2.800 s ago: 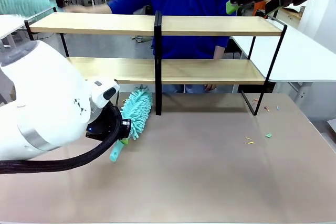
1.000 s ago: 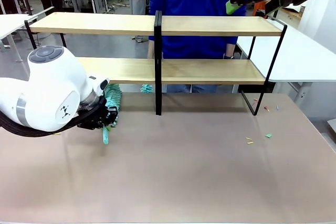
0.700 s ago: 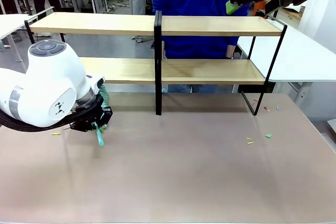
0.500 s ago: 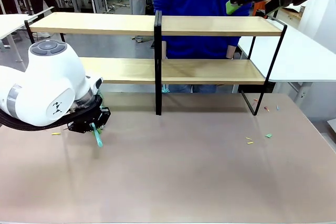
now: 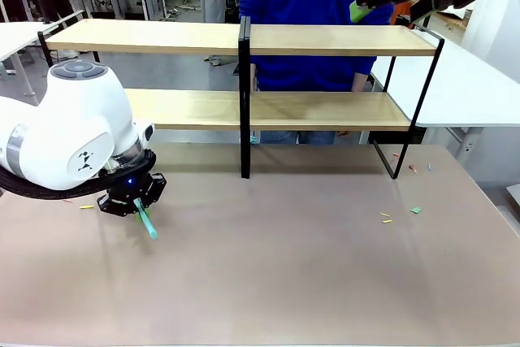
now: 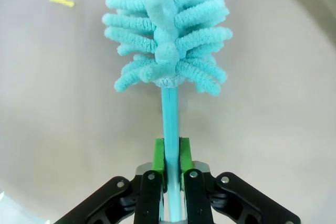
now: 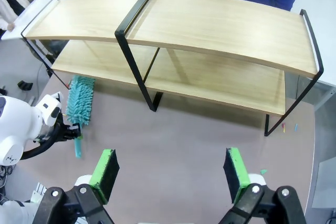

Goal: Clean the shelves.
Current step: Clean another randomly selected level of the Shelf with the Duster.

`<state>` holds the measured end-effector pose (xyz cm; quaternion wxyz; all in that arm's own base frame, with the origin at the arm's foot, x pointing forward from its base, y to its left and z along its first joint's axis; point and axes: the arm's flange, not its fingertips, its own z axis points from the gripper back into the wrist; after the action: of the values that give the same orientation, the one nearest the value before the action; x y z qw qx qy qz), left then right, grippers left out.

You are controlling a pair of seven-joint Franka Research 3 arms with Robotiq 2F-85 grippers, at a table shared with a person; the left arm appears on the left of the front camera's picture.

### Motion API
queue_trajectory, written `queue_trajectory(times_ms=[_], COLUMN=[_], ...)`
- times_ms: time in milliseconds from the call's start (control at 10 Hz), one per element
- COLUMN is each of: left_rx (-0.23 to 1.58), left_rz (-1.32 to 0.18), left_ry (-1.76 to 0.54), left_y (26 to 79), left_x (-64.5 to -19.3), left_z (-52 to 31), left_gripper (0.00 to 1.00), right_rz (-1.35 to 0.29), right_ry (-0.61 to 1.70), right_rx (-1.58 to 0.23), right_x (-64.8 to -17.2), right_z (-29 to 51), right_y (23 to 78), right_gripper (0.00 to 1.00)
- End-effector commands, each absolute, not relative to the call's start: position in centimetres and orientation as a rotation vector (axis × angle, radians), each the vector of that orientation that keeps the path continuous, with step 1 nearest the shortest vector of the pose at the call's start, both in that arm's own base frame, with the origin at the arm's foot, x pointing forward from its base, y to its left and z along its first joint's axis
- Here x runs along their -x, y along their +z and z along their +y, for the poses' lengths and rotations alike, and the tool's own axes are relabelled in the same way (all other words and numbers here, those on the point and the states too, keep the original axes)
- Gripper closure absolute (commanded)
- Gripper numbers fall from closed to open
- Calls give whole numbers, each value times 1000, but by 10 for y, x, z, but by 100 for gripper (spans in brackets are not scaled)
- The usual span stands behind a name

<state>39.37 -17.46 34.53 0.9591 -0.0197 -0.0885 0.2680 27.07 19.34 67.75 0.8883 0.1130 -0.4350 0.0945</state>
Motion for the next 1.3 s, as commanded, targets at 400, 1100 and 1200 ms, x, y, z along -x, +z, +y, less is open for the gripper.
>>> queue_trajectory(times_ms=[400, 1100, 1200], left_rx=[10, 105, 153], left_rz=[16, 21, 0], left_ry=[433, 237, 188], left_y=[388, 426, 433], left_x=[-302, -231, -221], left_z=[-134, -67, -58], left_gripper=[87, 87, 87], right_rz=[-905, -905, -905], right_ry=[195, 195, 195], right_rx=[-240, -240, -240], right_x=[-272, -272, -272], right_z=[192, 192, 192], right_y=[679, 679, 679], right_gripper=[0, 0, 0])
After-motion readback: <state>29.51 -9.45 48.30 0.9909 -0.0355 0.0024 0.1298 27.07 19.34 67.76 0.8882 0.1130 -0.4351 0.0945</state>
